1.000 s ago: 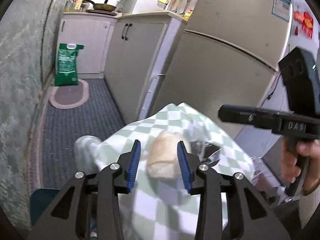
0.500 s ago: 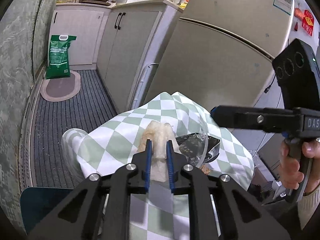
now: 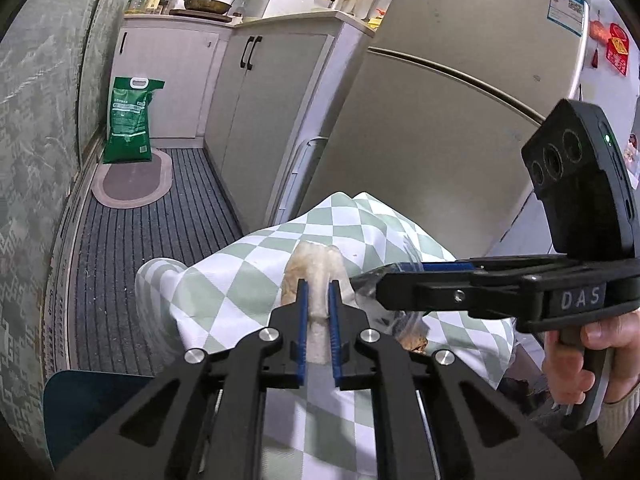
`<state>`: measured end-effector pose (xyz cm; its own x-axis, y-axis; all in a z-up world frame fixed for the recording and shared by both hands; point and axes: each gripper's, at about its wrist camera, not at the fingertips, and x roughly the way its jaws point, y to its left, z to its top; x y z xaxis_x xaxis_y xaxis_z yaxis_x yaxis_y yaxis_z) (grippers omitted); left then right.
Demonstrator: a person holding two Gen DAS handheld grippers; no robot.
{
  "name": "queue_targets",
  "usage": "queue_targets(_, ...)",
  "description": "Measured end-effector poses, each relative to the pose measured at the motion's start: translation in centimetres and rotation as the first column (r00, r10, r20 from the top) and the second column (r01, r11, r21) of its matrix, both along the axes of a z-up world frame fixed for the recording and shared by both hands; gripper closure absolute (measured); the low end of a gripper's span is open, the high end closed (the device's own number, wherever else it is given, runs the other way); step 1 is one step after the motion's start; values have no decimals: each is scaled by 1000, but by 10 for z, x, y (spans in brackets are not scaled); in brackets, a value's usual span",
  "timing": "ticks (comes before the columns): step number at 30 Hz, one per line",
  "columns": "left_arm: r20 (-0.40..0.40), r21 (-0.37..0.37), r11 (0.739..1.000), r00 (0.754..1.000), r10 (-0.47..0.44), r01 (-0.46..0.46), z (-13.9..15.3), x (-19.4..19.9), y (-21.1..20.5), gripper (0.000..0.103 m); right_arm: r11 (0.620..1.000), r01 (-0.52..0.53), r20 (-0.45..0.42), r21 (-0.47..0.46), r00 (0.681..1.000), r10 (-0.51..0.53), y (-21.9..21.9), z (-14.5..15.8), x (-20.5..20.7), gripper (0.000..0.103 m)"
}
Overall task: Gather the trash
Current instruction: 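Grasp the clear plastic cup with the right tool while left holds the bread roll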
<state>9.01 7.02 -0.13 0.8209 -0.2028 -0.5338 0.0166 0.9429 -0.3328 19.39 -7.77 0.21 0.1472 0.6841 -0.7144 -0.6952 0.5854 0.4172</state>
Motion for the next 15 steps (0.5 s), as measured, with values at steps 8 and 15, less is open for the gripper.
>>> queue_targets(8, 44, 14, 1000, 999, 14, -14, 6, -15, -1, 93, 1000, -15, 1, 22, 1000, 15, 2, 5, -2, 87)
queue_targets(15, 83, -3, 999, 995, 47, -46, 15, -29, 11, 93, 999, -38, 11, 25, 999, 38, 9, 9, -8, 99)
